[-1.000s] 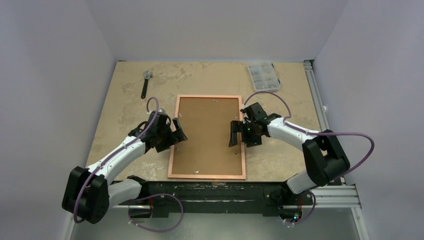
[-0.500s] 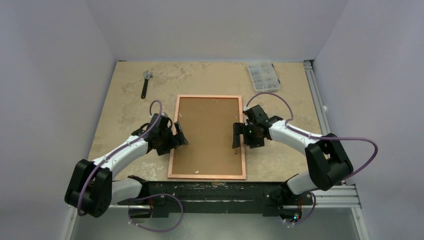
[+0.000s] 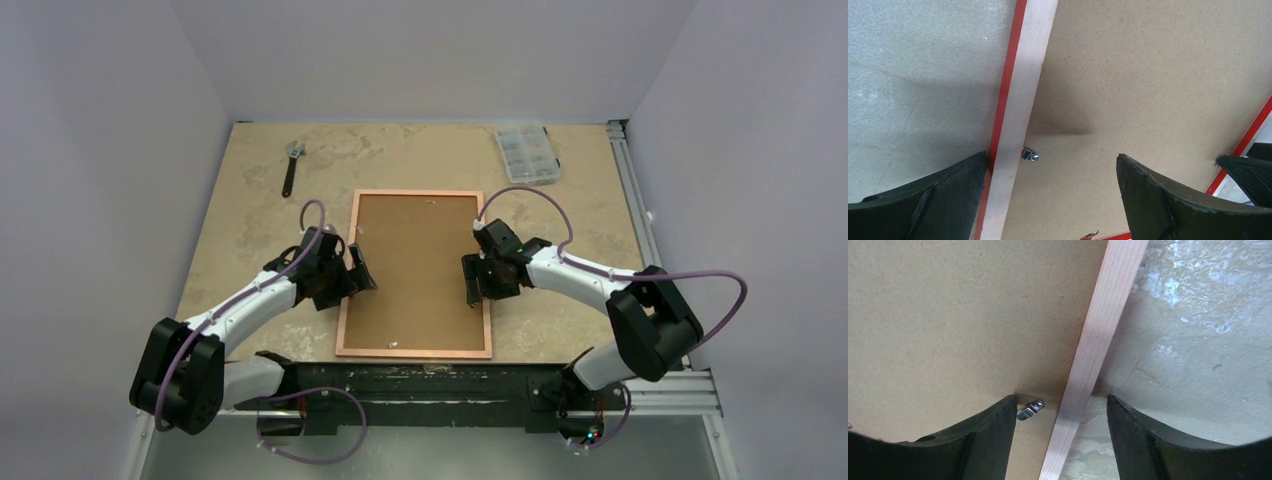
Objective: Put the photo into the frame
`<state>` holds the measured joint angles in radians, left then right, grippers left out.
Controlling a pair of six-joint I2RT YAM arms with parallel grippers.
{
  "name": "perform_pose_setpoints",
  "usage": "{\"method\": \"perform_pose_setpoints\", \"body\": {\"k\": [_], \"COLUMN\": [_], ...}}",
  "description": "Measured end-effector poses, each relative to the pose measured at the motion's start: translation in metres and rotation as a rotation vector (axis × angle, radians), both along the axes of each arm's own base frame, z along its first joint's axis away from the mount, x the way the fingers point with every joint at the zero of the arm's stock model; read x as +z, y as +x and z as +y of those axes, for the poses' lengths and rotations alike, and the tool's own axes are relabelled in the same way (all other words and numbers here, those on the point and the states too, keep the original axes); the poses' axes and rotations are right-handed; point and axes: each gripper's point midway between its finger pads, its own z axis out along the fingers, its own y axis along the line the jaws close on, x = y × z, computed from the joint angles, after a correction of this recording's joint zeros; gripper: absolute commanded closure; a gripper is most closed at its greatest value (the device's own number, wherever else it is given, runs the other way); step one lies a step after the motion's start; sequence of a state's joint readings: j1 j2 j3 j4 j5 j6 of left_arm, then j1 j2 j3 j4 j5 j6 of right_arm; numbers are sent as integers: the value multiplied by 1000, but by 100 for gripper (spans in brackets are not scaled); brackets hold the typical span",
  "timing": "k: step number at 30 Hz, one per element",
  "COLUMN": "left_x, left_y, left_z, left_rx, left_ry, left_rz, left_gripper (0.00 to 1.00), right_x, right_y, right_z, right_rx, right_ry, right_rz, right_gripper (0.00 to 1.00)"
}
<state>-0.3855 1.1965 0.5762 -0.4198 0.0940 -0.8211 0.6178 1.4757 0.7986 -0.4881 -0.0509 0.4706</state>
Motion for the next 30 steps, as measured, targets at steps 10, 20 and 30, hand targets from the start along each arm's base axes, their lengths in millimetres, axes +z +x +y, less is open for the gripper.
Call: {"method": "perform_pose_setpoints", "body": {"k": [10, 20, 30], "left_x": [-1, -1, -2], "left_y": [0, 2, 2], "left_z": [0, 1, 1], "left_rx": [-1, 3, 3], "left_ry": [4, 12, 14], "left_rz": [3, 3, 8], "left_gripper": [4, 4, 4], "right_x": [-2, 0, 1], "right_y": [-3, -5, -4], "right_z": [7, 0, -1], "right_rx": [21, -17, -19], "right_ry": [-55, -85, -91], "right_rz": [-14, -2, -8], "right_gripper": [61, 100, 61]}}
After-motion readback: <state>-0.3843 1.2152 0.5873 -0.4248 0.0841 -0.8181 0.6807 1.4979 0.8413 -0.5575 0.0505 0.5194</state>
